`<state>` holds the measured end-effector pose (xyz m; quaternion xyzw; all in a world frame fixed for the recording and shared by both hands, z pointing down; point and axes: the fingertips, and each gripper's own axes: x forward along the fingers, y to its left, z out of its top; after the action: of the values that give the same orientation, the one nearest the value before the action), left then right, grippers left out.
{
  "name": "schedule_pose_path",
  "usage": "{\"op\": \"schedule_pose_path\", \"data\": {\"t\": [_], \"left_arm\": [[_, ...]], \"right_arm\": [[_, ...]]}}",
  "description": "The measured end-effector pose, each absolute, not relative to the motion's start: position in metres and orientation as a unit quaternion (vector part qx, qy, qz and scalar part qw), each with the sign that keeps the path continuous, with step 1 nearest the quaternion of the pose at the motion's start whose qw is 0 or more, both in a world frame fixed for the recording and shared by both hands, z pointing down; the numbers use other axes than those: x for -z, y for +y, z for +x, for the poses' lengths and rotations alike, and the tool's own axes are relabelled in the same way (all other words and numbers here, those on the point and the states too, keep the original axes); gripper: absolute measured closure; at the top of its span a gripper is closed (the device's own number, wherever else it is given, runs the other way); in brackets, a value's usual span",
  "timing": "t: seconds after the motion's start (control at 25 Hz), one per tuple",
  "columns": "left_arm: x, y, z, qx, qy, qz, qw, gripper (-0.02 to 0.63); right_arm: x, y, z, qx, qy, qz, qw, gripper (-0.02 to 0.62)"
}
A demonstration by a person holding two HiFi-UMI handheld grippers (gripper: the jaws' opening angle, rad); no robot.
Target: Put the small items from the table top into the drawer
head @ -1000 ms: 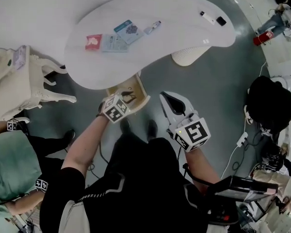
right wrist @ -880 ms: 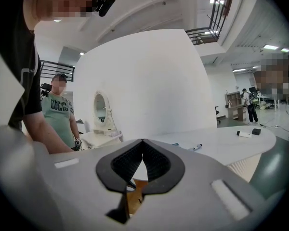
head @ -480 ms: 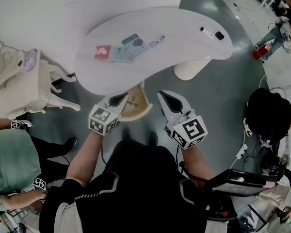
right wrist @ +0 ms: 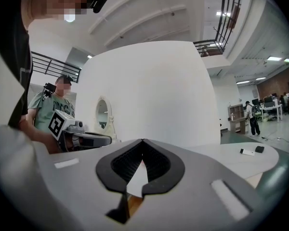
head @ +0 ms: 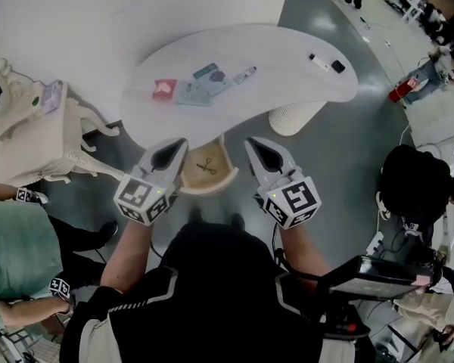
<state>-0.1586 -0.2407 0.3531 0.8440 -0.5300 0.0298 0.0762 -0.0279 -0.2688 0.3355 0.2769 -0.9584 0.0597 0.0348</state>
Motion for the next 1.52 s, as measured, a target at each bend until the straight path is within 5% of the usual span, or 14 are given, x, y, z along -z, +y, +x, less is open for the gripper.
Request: {"op": "schedule_pose_path", "data": {"t": [1.52], "left_arm": [[-0.322, -0.219, -0.207, 0.022, -0.612, 0.79, 0.036, 0.607]], "right_arm": [[-0.319, -0.269, -0.057, -0.037, -0.96, 0.278, 0.025, 0.595]]}}
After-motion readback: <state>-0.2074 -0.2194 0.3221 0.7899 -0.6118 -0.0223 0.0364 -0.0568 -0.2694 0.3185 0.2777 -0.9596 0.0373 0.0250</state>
